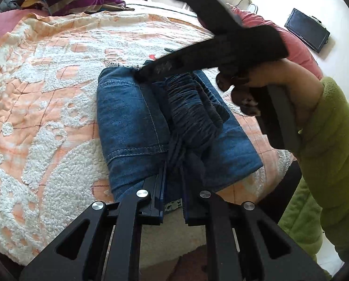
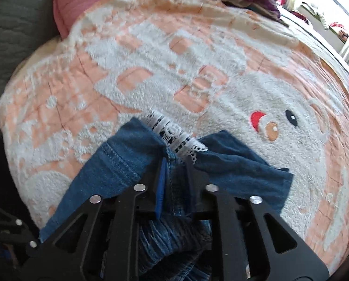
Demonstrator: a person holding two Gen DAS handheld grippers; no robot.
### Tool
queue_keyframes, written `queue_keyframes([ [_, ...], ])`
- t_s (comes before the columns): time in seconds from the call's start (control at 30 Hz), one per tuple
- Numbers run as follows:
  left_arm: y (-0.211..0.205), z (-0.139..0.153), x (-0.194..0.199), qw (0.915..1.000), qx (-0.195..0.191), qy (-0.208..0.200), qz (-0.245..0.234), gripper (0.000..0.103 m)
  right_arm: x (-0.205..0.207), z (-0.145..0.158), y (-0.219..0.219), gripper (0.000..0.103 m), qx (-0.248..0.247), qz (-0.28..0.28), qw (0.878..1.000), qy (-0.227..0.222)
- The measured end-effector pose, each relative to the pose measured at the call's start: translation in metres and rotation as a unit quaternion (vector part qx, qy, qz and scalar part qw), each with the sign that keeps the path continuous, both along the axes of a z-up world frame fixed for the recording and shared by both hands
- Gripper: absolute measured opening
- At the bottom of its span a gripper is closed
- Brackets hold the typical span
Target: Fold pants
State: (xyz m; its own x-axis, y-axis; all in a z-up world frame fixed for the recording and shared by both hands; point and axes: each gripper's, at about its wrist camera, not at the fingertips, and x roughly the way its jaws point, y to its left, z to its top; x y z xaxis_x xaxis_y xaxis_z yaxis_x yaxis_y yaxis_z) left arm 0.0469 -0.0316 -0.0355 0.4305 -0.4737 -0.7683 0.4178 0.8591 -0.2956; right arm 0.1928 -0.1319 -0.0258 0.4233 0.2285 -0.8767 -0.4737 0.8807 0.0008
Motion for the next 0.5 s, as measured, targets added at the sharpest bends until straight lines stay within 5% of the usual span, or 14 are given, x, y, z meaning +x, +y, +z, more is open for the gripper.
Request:
queue_keyframes([
  [0.5, -0.003, -0.001, -0.006, 1.0000, 0.003, -0.002, 0.000, 0.017, -0.045, 0.066, -0.054, 0.074, 0.086, -0.067, 0.989, -0.097],
])
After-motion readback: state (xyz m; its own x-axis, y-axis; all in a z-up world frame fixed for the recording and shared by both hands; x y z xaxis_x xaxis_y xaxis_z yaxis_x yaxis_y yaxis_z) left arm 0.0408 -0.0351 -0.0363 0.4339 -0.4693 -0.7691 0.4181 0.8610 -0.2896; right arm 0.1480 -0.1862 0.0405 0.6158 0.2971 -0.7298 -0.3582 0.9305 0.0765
